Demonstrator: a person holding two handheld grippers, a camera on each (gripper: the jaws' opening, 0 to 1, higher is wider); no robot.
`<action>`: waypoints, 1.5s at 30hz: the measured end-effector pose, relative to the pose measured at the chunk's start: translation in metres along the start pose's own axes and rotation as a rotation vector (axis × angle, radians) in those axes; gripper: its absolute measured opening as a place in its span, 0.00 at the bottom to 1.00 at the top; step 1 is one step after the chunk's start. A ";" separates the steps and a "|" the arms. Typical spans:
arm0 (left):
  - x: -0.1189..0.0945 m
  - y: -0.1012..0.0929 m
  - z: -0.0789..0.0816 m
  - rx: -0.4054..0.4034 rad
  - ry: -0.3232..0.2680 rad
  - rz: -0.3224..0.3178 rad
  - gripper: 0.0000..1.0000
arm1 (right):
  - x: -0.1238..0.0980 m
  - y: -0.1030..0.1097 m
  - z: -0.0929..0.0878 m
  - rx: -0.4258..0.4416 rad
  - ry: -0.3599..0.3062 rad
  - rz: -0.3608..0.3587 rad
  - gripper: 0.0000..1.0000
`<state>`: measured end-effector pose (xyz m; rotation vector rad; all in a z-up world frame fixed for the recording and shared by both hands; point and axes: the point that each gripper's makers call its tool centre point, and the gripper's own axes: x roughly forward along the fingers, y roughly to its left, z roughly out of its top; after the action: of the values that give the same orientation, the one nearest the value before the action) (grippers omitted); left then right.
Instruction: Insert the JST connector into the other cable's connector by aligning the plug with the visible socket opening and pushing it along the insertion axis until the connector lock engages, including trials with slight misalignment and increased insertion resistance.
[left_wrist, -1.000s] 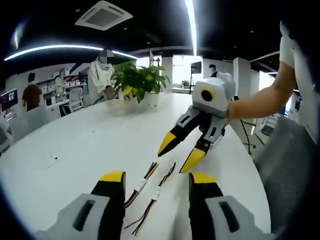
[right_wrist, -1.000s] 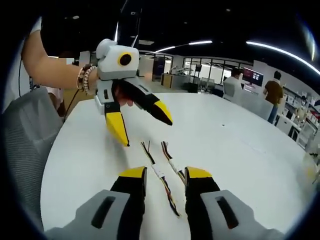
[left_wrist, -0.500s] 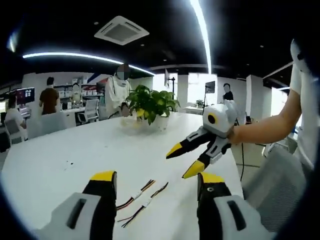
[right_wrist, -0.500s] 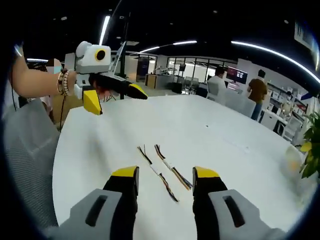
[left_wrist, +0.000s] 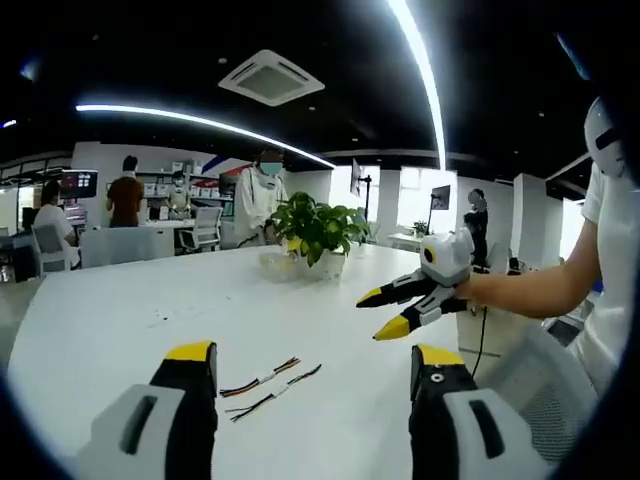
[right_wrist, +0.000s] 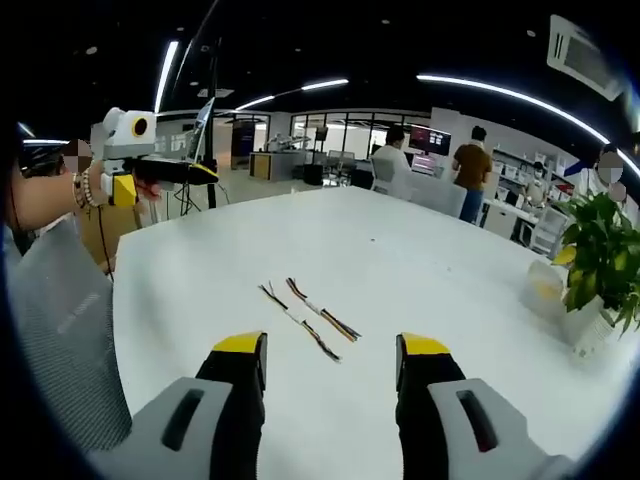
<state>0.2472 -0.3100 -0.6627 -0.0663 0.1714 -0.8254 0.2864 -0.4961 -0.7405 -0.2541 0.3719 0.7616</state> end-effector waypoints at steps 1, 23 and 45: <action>-0.004 0.000 0.002 -0.025 -0.021 0.015 0.84 | -0.003 0.001 -0.002 0.003 0.002 -0.007 0.51; -0.116 -0.031 -0.052 0.043 0.146 0.201 0.85 | -0.076 0.039 -0.030 0.087 -0.014 -0.098 0.57; -0.143 0.008 -0.090 0.026 0.198 0.259 0.75 | -0.067 0.087 -0.055 0.056 0.064 -0.047 0.53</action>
<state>0.1419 -0.1991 -0.7338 0.0616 0.3483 -0.5748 0.1674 -0.4967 -0.7707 -0.2344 0.4458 0.6974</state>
